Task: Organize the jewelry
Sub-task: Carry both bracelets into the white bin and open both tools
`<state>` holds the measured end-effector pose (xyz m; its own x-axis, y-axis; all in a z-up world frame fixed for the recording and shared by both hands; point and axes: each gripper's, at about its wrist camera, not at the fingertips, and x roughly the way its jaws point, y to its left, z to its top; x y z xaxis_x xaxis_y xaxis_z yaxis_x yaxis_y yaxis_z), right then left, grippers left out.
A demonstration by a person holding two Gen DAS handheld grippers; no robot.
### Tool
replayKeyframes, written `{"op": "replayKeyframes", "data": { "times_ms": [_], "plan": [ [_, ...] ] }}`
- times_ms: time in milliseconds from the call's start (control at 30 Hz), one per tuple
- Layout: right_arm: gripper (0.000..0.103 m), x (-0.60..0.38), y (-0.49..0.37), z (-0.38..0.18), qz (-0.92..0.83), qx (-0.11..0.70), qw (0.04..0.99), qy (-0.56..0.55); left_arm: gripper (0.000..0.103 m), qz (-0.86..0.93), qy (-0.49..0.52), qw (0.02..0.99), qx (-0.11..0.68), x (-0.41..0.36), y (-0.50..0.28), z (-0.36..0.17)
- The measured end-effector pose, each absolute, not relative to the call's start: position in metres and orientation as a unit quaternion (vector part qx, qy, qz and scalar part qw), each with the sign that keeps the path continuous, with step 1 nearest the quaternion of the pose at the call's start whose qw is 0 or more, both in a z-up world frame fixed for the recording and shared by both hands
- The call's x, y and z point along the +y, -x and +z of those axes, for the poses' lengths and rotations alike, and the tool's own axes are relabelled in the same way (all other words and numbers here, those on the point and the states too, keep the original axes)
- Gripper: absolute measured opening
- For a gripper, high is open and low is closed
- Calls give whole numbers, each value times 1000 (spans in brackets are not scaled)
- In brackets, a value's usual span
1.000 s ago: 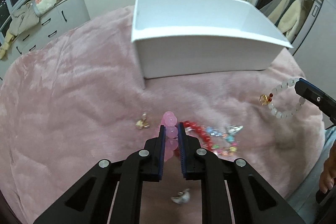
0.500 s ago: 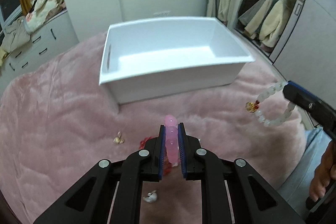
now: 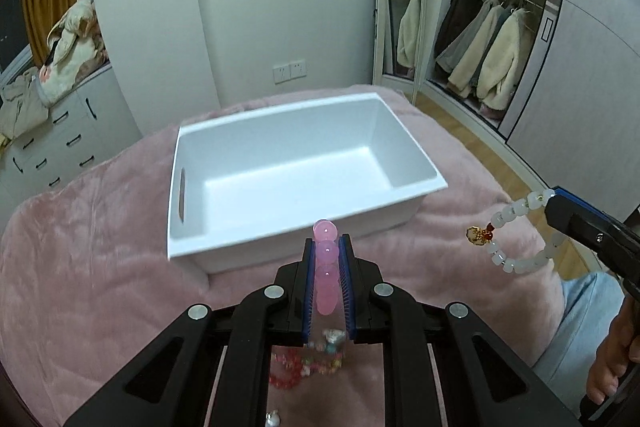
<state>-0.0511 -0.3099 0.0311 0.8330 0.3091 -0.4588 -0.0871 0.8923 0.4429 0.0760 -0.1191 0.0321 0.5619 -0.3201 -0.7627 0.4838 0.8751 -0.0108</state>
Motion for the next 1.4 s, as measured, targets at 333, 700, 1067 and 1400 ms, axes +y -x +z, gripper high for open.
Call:
{"op": "replayKeyframes", "data": {
  "times_ms": [333, 700, 1067, 1400],
  "plan": [
    [11, -317, 13, 31, 104, 267, 935, -209, 17, -207, -85, 883, 412, -120, -122, 26],
    [11, -312, -48, 24, 117, 278, 930, -210, 17, -189, -81, 890, 406, -120, -169, 32],
    [11, -306, -115, -18, 112, 324, 916, -210, 17, -164, -83, 888, 421, -123, -210, 14],
    [11, -285, -153, -53, 107, 376, 900, -190, 17, -129, -80, 873, 463, -102, -237, -24]
  ]
}}
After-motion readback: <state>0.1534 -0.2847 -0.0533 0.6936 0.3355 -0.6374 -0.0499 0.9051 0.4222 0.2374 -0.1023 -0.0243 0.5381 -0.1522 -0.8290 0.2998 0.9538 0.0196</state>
